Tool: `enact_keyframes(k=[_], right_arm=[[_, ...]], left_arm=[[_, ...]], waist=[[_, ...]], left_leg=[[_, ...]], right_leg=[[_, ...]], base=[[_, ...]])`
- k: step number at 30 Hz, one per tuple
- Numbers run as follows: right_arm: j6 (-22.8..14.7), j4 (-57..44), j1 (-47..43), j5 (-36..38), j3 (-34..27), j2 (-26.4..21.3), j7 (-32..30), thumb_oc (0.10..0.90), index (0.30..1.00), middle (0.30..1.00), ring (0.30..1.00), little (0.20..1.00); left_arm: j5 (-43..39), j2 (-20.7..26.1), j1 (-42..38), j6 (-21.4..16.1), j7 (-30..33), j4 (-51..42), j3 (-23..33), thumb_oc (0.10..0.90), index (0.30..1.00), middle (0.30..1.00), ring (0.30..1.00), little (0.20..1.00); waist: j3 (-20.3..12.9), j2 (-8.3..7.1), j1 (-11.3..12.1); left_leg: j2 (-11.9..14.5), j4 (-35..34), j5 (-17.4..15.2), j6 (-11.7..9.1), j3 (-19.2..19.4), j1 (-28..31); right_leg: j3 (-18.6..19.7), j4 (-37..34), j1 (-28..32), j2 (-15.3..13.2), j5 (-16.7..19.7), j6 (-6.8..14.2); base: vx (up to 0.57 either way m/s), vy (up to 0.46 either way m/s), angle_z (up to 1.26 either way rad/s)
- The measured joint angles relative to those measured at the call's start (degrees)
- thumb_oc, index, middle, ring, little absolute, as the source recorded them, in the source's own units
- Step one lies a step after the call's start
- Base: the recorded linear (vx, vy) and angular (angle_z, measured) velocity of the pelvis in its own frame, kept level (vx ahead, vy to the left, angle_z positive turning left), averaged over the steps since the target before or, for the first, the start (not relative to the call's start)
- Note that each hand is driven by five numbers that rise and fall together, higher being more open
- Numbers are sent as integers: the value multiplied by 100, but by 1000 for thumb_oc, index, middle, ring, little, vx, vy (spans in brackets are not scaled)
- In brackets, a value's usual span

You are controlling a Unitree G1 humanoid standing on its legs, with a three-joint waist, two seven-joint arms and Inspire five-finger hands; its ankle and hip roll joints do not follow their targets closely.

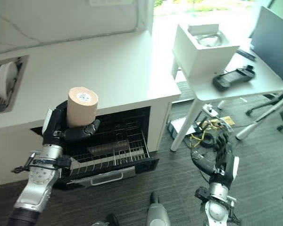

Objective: Place the dishes in the dishwasher.

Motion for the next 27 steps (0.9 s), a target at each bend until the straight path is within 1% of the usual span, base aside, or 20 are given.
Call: enact_keyframes(k=[1, 2, 3, 5, 6, 8, 9, 10, 11, 12, 14, 16, 17, 19, 23, 25, 27], right_arm=[[-68, -90, -32, -16, -8, -32, -7, 800, 900, 900, 900, 900], [-77, -287, -29, -15, -7, -72, -1, 800, 900, 900, 900, 900], [-241, -615, -33, -15, -1, -137, 67, 800, 900, 900, 900, 900], [-495, -834, -73, 95, 31, -217, 355, 800, 900, 900, 900, 900], [-485, -1049, -86, 356, 116, -233, 527, 800, 900, 900, 900, 900], [-482, -1646, -182, 1116, 435, -235, 1213, 800, 900, 900, 900, 900], [-483, -1755, -242, 1220, 514, -240, 1409, 800, 900, 900, 900, 900], [-483, -1937, -393, 1421, 793, -304, 1710, 800, 900, 900, 900, 900], [-490, -2251, -794, 1531, 1324, -489, 2225, 800, 900, 900, 900, 900], [-476, -2292, -1003, 1564, 1619, -549, 2423, 800, 900, 900, 900, 900], [-334, -2292, -1472, 1660, 2070, -593, 2553, 800, 900, 900, 900, 900], [-59, -2290, -1621, 1669, 2178, -596, 2802, 800, 900, 900, 900, 900], [20, -2266, -1635, 1746, 2214, -616, 2864, 800, 900, 900, 900, 900], [185, -2216, -1669, 1945, 2334, -654, 2876, 800, 900, 900, 900, 900], [590, -2206, -1807, 2272, 2517, -689, 2945, 800, 900, 900, 900, 900], [762, -2187, -1908, 2469, 2540, -635, 2953, 800, 900, 900, 900, 900], [912, -2110, -2077, 2570, 2567, -609, 2926, 800, 900, 900, 900, 900]], left_arm=[[1, -30, -1, -1, 31, 0, -40, 400, 300, 300, 300, 300], [-3, -133, 1, -1, 136, 0, -40, 400, 300, 300, 300, 300], [-3, -195, -11, -2, 287, 1, -51, 400, 300, 300, 300, 300], [-1, -190, -26, -12, 524, 2, -45, 400, 300, 300, 300, 300], [-5, -242, -25, -19, 703, 10, -39, 400, 300, 300, 300, 300], [16, -453, -4, -71, 1127, 44, -33, 400, 300, 300, 300, 300], [23, -486, -5, -73, 1208, 49, -46, 400, 300, 300, 300, 300], [240, -562, -10, -91, 1455, 53, -73, 400, 300, 300, 300, 300], [557, -640, -41, -283, 1763, 73, -244, 400, 300, 300, 300, 300], [765, -652, -55, -337, 1903, 68, -294, 400, 300, 300, 300, 300], [935, -655, -81, -467, 2154, 64, -433, 400, 300, 300, 300, 300], [1121, -650, -74, -517, 2451, 62, -430, 400, 300, 300, 300, 300], [1173, -655, -44, -544, 2595, 16, -415, 400, 300, 300, 300, 300], [1299, -671, 18, -570, 2926, -90, -425, 400, 300, 300, 300, 300], [1698, -592, -315, -675, 3660, 176, -557, 400, 300, 300, 300, 300], [2062, -600, -329, -721, 3848, 195, -613, 400, 300, 300, 300, 300], [2327, -607, -324, -784, 3956, 217, -703, 400, 300, 300, 300, 300]], waist=[[-2, -2, -67], [-4, 8, -71], [-3, 11, -90], [-4, 11, -77], [-11, 24, -76], [-18, 48, -67], [-18, 48, -57], [-21, 59, -38], [-23, 74, 94], [-29, 84, 224], [-51, 117, 420], [-76, 144, 611], [-77, 146, 723], [-81, 144, 782], [-100, 134, 936], [-100, 133, 960], [-100, 133, 1046]], left_leg=[[-5, 11, -25, -13, 9, 4], [-6, 36, -45, -16, 14, 5], [-5, 29, -49, -20, 39, 47], [-6, 3, -54, -25, 89, 101], [-4, 2, -55, -27, 106, 108], [14, -40, -49, -29, 163, 171], [11, -41, -50, -28, 164, 185], [28, -37, -48, -27, 150, 194], [14, -27, -47, -28, 132, 195], [43, -23, -47, -26, 121, 189], [34, -20, -42, -36, 30, 190], [31, -25, -38, -34, -91, 190], [27, -31, -30, -33, -127, 187], [20, -38, -25, -34, -186, 176], [-13, -18, -14, -28, -426, 88], [-12, 10, -11, -25, -519, 6], [-1, 11, -9, -23, -558, -6]], right_leg=[[14, -46, 8, 11, 0, 42], [40, -60, 10, 17, 11, 48], [71, -66, 7, 17, 34, 36], [69, -85, 14, 16, 35, 8], [74, -85, 10, 17, 44, -3], [-24, -103, 32, -24, 62, -20], [-35, -102, 53, -28, 64, -24], [-43, -106, 93, -26, 102, -62], [-49, -108, 88, -17, 152, -43], [-77, -112, 122, -30, 102, -52], [-178, -116, 150, -55, 81, -51], [-318, -110, 234, -97, 35, -36], [-352, -87, 260, -136, 19, -45], [-433, -44, 282, -177, -9, -68], [-640, 151, 300, -216, -97, -34], [-710, 153, 293, -219, -104, -38], [-746, 158, 314, -214, -113, -42]], base=[[0, 46, -21], [-17, 24, -24], [-1, 23, -25], [44, 23, -20], [25, 1, -15], [-5, -6, -13], [9, 0, -6], [0, 0, 0], [42, -12, 3], [39, -26, 8], [49, -31, 23], [30, -46, 32], [40, -56, 22], [35, -45, 22], [1, -41, 29], [11, -41, 19], [30, -45, 14]])
